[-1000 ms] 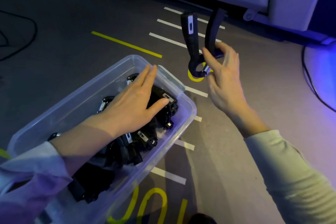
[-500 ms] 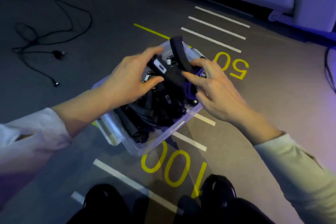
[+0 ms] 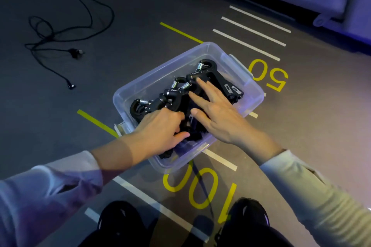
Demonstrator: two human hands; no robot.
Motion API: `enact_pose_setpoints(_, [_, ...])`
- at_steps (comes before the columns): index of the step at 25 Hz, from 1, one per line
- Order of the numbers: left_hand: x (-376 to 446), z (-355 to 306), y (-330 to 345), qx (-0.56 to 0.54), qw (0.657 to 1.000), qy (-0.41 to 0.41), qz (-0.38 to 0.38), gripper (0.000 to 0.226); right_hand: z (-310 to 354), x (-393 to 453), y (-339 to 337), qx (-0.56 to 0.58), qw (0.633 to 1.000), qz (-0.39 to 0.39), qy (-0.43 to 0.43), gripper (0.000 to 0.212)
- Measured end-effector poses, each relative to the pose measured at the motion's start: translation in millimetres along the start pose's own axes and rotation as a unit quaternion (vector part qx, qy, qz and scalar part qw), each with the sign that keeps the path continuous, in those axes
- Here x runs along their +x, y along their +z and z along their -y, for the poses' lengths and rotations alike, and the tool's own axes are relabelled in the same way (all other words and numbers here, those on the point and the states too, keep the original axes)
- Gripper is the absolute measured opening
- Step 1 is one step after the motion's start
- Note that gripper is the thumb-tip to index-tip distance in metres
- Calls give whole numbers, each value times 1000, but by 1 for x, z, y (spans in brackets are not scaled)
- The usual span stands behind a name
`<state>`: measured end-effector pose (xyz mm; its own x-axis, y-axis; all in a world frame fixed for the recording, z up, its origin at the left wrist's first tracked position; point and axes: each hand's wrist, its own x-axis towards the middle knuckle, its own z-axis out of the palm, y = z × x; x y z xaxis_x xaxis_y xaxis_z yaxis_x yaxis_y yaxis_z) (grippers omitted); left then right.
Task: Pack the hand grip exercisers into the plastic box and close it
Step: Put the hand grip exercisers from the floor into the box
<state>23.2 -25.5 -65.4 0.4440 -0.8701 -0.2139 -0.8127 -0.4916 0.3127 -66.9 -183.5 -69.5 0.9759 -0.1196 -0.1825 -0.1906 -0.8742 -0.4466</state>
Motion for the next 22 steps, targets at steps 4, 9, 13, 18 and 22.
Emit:
enact_pose_setpoints(4, [-7,-5,3,-62,995,80,13,34,4,-7,2,59,998,6,31,44])
enact_pose_setpoints(9, [-6,13,2,-67,993,19,-97,40,9,-9,3,-96,995,28,30,44])
enact_pose_setpoints(13, [-1,13,4,-51,998,-26,-27,55,15,-5,-1,-163,984,64,45,46])
enact_pose_setpoints(18, [9,15,5,-83,995,-37,-30,61,8,-11,-1,20,995,85,57,48])
enact_pose_setpoints(22, [11,22,3,-90,993,-58,-41,61,-9,-1,-8,18,994,-69,77,46])
